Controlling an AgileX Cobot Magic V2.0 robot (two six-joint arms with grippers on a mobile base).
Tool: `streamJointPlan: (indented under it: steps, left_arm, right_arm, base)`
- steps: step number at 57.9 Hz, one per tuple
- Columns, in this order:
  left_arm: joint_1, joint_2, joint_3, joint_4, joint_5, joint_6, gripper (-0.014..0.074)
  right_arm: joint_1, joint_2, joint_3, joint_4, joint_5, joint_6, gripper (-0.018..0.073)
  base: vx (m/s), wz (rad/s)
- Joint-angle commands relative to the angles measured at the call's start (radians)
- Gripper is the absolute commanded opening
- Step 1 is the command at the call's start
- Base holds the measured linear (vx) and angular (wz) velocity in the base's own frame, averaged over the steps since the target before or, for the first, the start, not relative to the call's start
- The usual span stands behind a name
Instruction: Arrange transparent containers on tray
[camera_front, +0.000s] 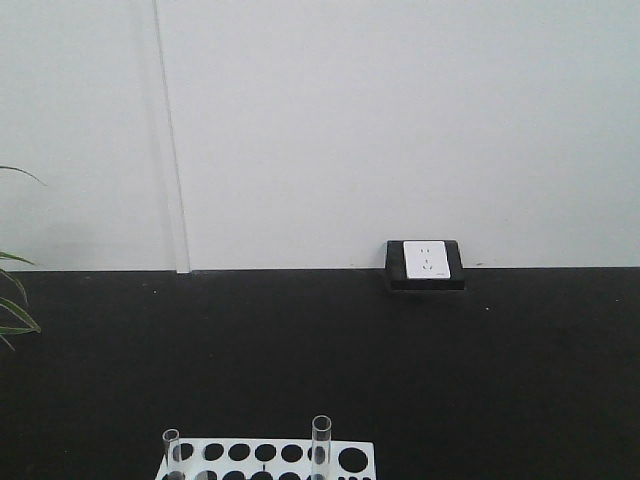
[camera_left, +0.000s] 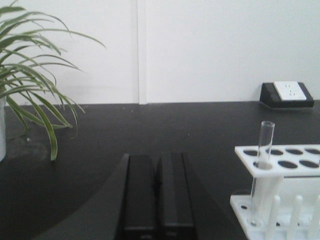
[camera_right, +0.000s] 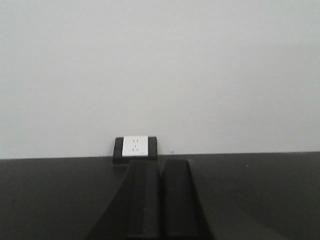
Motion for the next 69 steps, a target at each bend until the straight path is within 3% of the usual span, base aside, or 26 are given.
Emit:
streamJointPlan:
  steps: [1,6,11,19,25,35,44,54,62,69]
  left_arm:
    - [0.004,-0.014,0.03,-0.008,-0.162,-0.004,-0.0006]
    - [0.004,-0.014,0.022,-0.008,-0.285,-0.004,-0.0006]
    - [0.004,-0.014,-0.028,-0.008,-0.326,-0.004,-0.0006]
    - [0.004,0.016,-0.21,-0.006,-0.228,0.006,-0.0006]
    - [0.004,0.079,-0.361,0.015,-0.1,0.048,-0.0006]
    - [0.004,0.226,-0.546,0.08,0.005,0.133,-0.0006]
    - [0.004,0.333,-0.566,0.078,0.006,0.133,-0.0005]
    - [0.004,0.433,-0.566,0.068,0.083,0.127,0.002]
    - [0.004,0.514,-0.566,0.069,0.085,0.127,0.0097]
    - [0.004,0.58,-0.566,0.069,0.081,0.127,0.0227]
  right_arm:
    - [0.004,0.017,-0.005,-0.002,-0.135,-0.003,-0.0011]
    - [0.004,0.017,-0.061,-0.002,-0.076,-0.003,-0.0011]
    - [0.004,0.026,-0.155,-0.006,0.039,-0.003,-0.0011]
    - [0.004,0.102,-0.346,-0.014,0.236,-0.005,-0.0011]
    - [0.004,0.184,-0.465,-0.014,0.298,-0.005,-0.0011]
    - [0.004,0.304,-0.54,-0.001,0.315,-0.005,-0.0011]
    - [0.004,0.384,-0.54,-0.002,0.323,-0.005,-0.0008]
    - [0.004,0.456,-0.54,-0.002,0.34,-0.005,0.0016]
    - [0.004,0.49,-0.54,-0.002,0.339,-0.005,0.0087]
    - [0.004,0.506,-0.54,-0.002,0.339,-0.005,0.019]
  base:
    - [0.0,0.0]
    - [0.0,0.0]
    - [0.0,0.0]
    - [0.0,0.0]
    - [0.0,0.0]
    - [0.0,0.0]
    - [0.0,0.0]
    - [0.0,0.0]
    - [0.0,0.0]
    - [0.0,0.0]
